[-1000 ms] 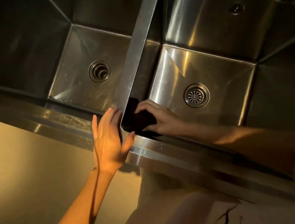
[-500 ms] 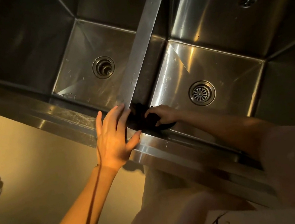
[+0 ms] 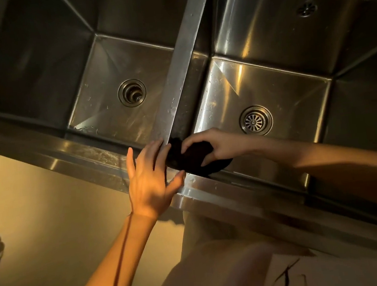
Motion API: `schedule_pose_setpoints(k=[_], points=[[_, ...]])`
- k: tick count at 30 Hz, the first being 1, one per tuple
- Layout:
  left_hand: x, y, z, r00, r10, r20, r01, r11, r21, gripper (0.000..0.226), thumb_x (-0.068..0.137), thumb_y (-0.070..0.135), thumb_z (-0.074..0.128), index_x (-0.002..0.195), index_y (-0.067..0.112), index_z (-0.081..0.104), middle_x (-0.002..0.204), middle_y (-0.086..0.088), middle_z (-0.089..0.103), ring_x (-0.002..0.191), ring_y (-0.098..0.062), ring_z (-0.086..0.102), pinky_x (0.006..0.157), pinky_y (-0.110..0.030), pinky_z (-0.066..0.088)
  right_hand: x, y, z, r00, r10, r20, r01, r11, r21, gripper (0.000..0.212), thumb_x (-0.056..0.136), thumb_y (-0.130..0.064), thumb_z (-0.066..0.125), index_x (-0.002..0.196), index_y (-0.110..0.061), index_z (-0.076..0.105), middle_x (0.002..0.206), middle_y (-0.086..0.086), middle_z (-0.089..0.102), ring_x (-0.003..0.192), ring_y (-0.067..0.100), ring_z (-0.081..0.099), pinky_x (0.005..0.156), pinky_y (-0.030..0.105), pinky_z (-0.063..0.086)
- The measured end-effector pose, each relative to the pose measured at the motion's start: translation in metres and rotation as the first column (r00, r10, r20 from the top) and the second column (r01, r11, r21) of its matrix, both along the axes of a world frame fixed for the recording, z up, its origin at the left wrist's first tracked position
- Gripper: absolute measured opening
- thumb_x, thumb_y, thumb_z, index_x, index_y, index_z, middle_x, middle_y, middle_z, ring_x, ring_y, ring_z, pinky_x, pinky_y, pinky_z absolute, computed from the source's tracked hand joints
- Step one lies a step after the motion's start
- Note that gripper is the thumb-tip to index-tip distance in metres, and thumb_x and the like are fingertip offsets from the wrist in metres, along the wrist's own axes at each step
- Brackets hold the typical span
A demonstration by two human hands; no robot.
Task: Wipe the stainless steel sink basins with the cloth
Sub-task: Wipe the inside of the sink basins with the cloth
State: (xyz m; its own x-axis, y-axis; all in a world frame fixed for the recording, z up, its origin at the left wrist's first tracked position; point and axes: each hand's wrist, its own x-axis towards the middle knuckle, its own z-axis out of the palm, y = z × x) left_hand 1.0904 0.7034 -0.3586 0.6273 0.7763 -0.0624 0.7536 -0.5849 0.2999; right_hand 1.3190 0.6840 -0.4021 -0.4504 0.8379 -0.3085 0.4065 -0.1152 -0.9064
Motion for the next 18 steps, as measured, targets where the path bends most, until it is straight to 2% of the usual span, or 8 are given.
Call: schedule_pose_setpoints(k=[3,6,10,13,18], points=[[0.0,0.0,0.002,1.0,0.015,0.02,-0.015,1.0,-0.022,0.07,0.081,0.054,0.046,0.137,0.011,0.048,0.138,-0.009,0.051,0.132,-0.023,0.038,0.117,-0.054,0.01,0.009,-0.002,0.048,0.995,0.059,-0.077,-0.056,0.998,0.041,0.056,0.074,-0.002,0.077,0.124,-0.015,0.058,0.129,-0.004,0.056,0.12,0.007,0.051,0.104,0.019,0.037],[0.002,-0.001,0.004,0.999,0.034,0.042,-0.033,0.999,-0.027,0.073,0.077,0.05,0.046,0.138,0.009,0.045,0.137,-0.01,0.052,0.132,-0.021,0.037,0.117,-0.054,0.01,0.011,0.003,0.047,0.992,0.099,-0.082,-0.099,0.995,0.011,0.056,0.075,-0.002,0.075,0.126,-0.016,0.056,0.129,-0.002,0.056,0.118,0.01,0.052,0.103,0.021,0.039],[0.002,-0.002,0.004,0.998,0.02,0.064,-0.019,1.0,-0.02,0.072,0.083,0.051,0.04,0.139,0.006,0.042,0.137,-0.013,0.052,0.132,-0.022,0.036,0.116,-0.055,0.011,0.007,0.009,-0.018,0.995,0.1,0.015,-0.098,0.988,-0.119,0.059,0.077,-0.005,0.075,0.129,-0.02,0.053,0.126,-0.005,0.056,0.114,0.01,0.051,0.095,0.017,0.04],[0.001,-0.003,0.004,0.998,-0.001,0.066,0.001,1.0,-0.008,0.07,0.086,0.051,0.041,0.139,0.005,0.044,0.137,-0.014,0.052,0.132,-0.025,0.038,0.115,-0.058,0.013,0.002,0.007,-0.075,0.988,0.092,0.122,-0.061,0.97,-0.235,0.061,0.077,-0.008,0.075,0.131,-0.025,0.052,0.132,0.0,0.054,0.12,0.016,0.048,0.101,0.03,0.04],[0.0,-0.002,0.002,0.999,-0.013,0.044,0.013,1.0,0.002,0.071,0.091,0.057,0.035,0.137,0.005,0.046,0.138,-0.013,0.051,0.133,-0.027,0.04,0.116,-0.057,0.012,-0.007,0.007,-0.133,0.946,0.154,0.284,-0.054,0.942,-0.331,0.063,0.078,-0.007,0.072,0.134,-0.022,0.048,0.135,0.006,0.051,0.124,0.025,0.045,0.095,0.03,0.035]])
